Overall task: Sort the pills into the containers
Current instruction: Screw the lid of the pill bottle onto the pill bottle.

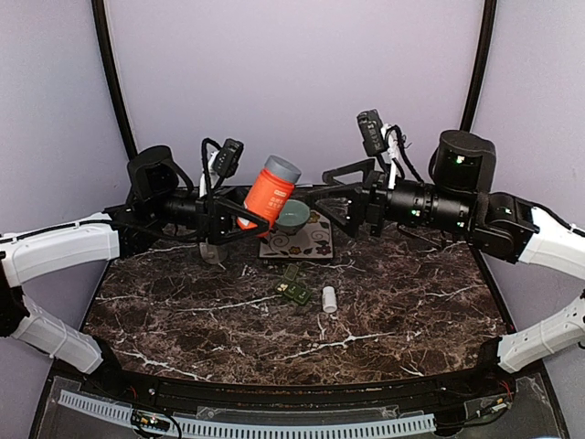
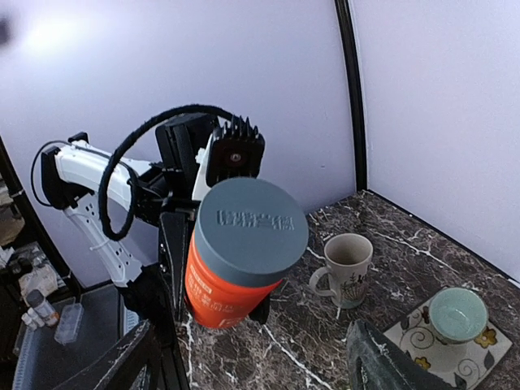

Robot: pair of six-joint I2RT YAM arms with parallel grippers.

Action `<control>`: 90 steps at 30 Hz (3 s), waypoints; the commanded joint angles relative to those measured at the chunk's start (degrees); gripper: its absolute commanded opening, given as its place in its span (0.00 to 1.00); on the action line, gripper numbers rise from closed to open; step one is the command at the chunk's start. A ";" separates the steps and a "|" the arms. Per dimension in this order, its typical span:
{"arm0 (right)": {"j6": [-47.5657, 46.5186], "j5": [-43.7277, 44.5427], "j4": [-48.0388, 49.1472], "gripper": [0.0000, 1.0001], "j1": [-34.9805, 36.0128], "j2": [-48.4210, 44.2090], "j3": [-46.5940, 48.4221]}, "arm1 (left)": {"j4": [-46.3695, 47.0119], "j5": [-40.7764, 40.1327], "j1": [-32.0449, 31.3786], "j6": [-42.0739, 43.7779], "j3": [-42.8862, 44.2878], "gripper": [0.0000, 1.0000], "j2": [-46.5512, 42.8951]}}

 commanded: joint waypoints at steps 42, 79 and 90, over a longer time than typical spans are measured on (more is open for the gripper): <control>17.39 -20.57 19.94 0.76 -5.68 10.86 4.28 | 8.80 8.12 0.15 -5.14 2.85 0.00 3.09; 19.14 -21.00 19.04 0.30 -6.03 15.27 8.39 | 3.09 5.86 -0.02 -0.29 3.30 0.00 2.50; 15.60 -17.05 12.49 0.25 -4.97 16.79 10.06 | 1.00 1.72 -0.29 1.70 5.34 0.00 2.04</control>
